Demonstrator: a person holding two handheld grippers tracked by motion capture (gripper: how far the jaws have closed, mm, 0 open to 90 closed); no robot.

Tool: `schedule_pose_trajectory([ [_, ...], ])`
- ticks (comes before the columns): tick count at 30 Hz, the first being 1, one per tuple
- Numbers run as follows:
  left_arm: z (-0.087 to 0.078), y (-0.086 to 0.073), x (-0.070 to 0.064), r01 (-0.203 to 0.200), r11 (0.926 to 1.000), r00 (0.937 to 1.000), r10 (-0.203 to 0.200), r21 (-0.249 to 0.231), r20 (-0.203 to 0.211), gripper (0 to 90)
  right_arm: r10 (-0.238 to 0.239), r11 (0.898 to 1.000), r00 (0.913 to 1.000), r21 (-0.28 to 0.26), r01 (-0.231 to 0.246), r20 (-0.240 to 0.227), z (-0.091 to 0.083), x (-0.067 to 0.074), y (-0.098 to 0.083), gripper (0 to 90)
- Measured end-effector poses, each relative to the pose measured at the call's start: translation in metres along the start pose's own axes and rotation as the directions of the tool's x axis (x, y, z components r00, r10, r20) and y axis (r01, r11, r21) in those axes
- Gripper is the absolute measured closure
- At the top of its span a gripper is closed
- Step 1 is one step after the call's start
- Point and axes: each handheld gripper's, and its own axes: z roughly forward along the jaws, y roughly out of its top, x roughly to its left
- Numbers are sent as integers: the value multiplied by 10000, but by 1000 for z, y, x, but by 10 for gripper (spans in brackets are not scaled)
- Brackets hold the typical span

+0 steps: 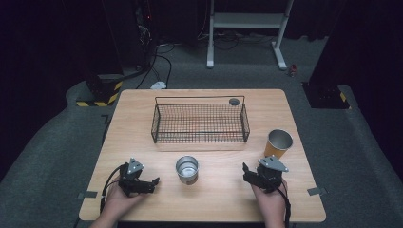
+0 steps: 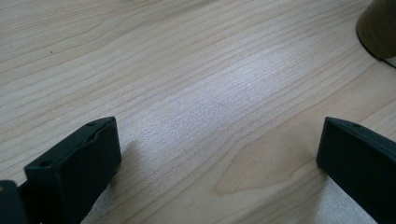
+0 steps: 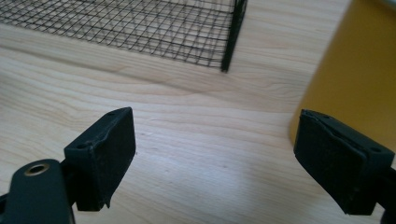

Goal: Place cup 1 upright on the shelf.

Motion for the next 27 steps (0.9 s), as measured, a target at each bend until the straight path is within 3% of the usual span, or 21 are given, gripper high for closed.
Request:
schedule_pose_trajectory([
  [12, 0, 0, 0, 1, 10000, 10000, -1, 4, 6, 3, 333, 9994, 9975, -102, -328, 617, -15, -32, -1, 129],
  [27, 0, 0, 0, -4, 10000, 10000, 4, -9, 2, 2, 778, 9966, 9908, -350, -744, 1105, -18, -62, 2, 111],
])
